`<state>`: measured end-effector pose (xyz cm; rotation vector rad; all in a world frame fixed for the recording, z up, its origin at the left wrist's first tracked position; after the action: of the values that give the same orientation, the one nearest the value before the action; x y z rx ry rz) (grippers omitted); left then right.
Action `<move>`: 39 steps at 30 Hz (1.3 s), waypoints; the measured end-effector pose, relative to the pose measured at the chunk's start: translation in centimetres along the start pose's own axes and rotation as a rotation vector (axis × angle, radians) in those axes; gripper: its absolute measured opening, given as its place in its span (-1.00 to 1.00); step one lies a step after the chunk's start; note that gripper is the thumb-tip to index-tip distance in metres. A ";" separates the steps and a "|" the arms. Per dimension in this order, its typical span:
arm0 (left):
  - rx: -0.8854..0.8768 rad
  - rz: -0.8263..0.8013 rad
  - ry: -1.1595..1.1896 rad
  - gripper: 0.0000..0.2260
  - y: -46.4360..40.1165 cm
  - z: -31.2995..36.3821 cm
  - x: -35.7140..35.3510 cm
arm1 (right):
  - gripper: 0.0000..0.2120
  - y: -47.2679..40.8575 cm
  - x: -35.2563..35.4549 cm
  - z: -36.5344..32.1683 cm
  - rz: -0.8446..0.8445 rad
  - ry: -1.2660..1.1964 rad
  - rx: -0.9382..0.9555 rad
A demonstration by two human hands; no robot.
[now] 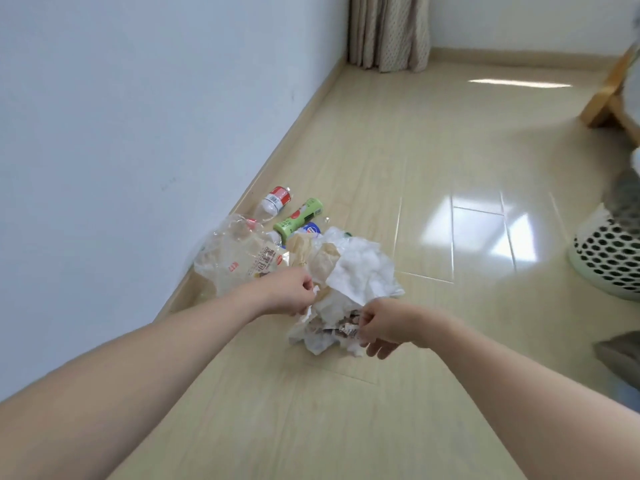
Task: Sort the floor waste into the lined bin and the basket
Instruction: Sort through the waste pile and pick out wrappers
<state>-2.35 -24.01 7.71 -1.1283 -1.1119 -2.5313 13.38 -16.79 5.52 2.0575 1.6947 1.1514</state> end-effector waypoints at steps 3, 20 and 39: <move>-0.132 -0.026 -0.040 -0.91 0.0 9.9 -0.7 | -0.94 6.1 6.9 3.8 0.132 -0.044 -0.055; -0.485 -0.311 0.147 -0.88 3.7 50.0 -26.4 | -0.83 34.5 22.8 35.8 0.809 -0.234 -0.695; -0.098 0.030 -0.021 -0.81 -0.8 20.4 -4.9 | -0.80 13.8 18.6 11.1 0.796 0.103 -0.026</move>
<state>12.57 -10.13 12.88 -1.1884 -0.9782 -2.5821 31.33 -0.81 14.53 2.7869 0.8570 1.4767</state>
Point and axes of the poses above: each hand's wrist, its own y-axis away from the middle knuckle, its own x-axis out of the back of the hand, z = x × y, the point moved 7 cm from there along -y, towards the middle knuckle, and after that the axes turned 7 degrees about x, right-handed, at the moved point
